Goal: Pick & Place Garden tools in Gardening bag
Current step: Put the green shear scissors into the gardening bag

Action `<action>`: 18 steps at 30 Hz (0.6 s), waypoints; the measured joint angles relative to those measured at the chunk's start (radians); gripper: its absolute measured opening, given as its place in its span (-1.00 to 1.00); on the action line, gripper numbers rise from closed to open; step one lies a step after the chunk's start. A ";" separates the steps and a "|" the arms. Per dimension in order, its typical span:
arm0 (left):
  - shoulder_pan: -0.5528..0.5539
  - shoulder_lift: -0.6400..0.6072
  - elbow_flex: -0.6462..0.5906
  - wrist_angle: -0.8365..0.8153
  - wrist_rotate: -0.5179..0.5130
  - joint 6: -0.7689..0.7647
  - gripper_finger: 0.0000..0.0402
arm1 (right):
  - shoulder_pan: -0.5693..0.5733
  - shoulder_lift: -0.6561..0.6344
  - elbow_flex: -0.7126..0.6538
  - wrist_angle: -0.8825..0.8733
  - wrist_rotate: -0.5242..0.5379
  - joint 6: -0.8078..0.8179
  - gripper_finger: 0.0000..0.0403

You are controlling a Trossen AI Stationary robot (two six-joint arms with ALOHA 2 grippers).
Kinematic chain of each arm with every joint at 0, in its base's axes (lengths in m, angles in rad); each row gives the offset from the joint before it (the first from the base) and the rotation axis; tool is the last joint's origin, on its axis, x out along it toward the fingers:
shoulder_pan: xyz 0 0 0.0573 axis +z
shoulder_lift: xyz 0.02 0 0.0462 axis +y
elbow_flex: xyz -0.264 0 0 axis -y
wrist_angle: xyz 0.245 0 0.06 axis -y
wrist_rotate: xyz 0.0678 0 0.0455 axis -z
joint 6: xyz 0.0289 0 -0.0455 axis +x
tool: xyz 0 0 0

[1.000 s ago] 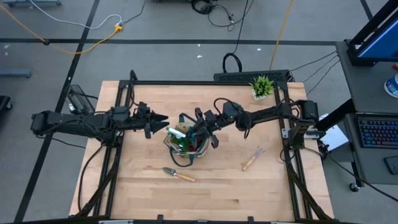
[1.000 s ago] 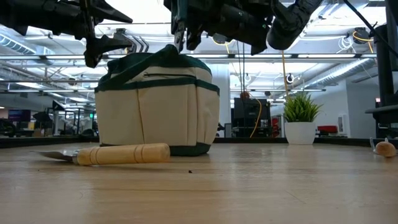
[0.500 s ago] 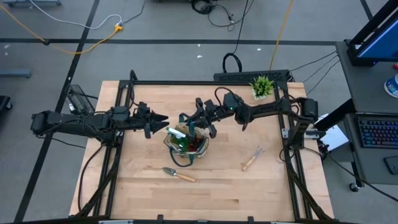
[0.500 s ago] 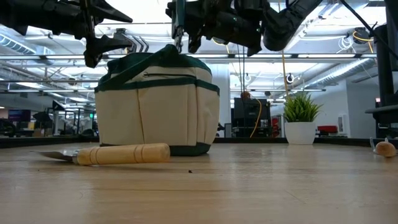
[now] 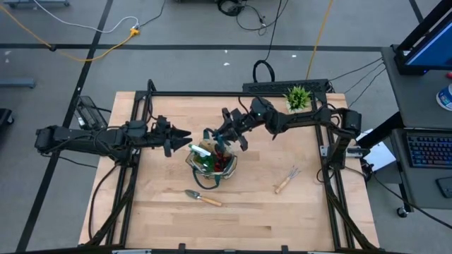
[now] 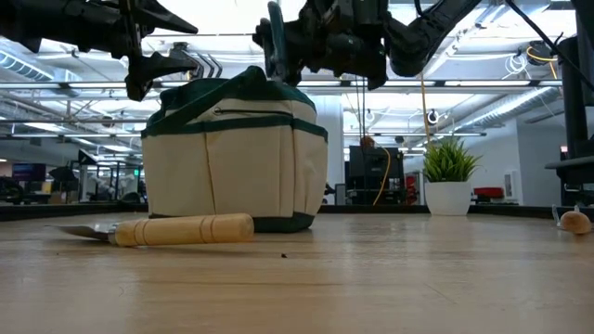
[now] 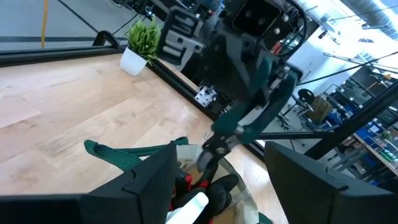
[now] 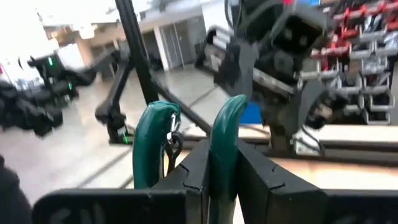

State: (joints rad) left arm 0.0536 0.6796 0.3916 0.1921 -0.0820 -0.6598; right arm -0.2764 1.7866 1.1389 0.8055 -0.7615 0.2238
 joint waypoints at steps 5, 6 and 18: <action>0.000 0.000 0.000 0.000 0.000 0.000 0.25 | -0.004 0.000 0.000 -0.085 -0.005 -0.079 -0.78; 0.000 0.000 0.000 0.000 0.000 0.000 0.25 | -0.006 0.000 0.000 -0.097 -0.004 -0.092 -0.78; 0.000 0.000 0.000 0.000 0.000 0.000 0.25 | -0.006 0.000 0.000 -0.116 -0.001 -0.163 -0.78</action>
State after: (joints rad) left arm 0.0536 0.6796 0.3920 0.1917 -0.0823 -0.6594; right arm -0.2825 1.7866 1.1389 0.6894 -0.7622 0.0607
